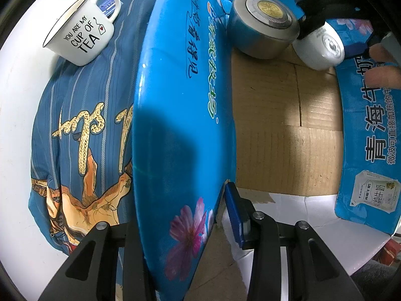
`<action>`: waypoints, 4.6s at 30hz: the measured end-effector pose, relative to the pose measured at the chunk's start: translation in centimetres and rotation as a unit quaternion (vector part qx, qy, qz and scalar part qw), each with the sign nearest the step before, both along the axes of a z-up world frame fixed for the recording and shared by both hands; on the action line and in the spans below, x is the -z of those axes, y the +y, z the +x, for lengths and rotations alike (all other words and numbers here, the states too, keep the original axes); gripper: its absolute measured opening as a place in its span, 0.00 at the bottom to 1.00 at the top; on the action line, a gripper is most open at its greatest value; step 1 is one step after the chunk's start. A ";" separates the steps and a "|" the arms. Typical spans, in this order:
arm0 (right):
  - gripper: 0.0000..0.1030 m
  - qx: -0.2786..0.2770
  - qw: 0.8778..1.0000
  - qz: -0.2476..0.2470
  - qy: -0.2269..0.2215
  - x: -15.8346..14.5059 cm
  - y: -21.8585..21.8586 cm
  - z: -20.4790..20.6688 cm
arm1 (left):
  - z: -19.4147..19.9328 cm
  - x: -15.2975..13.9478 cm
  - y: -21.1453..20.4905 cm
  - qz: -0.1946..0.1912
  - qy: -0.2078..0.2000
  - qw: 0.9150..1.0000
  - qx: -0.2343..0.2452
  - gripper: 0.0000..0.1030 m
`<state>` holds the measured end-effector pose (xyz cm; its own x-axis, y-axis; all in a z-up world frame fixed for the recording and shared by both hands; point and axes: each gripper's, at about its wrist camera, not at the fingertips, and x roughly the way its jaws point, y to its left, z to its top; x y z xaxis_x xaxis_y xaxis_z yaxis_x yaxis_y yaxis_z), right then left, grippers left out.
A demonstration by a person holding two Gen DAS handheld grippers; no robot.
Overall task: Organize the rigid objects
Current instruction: 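Place the white cream jar beside the silver tin and release, then grasp the white charger with the right tool and lift it, then lower the white charger into the blue box and open the right tool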
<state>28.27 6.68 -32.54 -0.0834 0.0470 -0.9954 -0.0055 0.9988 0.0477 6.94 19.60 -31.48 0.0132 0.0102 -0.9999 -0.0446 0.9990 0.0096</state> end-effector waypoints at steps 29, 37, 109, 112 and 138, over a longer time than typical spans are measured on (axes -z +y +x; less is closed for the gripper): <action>0.80 -0.006 0.997 0.051 -0.056 -12.6 -5.7 -6.3 | 0.0 0.0 -0.1 0.003 0.001 1.000 -0.002 0.34; 0.80 0.062 0.994 0.061 -0.061 -13.7 -11.9 -7.3 | 0.0 -0.1 -0.4 0.005 0.001 1.000 -0.001 0.34; 0.52 0.029 0.992 0.115 -0.034 -10.7 -5.4 -10.6 | -0.9 -0.4 0.4 -0.006 -0.015 1.000 -0.006 0.32; 0.52 0.022 0.991 0.131 -0.014 -8.8 -3.3 -10.2 | -1.0 -0.3 0.3 -0.007 -0.016 1.000 -0.007 0.32; 0.52 0.021 0.974 0.196 0.113 4.3 3.8 -6.8 | -1.4 -0.2 0.5 -0.010 -0.021 1.000 -0.007 0.32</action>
<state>21.43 10.49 -36.81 -0.2888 0.4286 -0.8561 0.0899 0.9024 0.4215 5.50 20.13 -31.31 0.0544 -0.0098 -0.9985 -0.0594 0.9982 -0.0131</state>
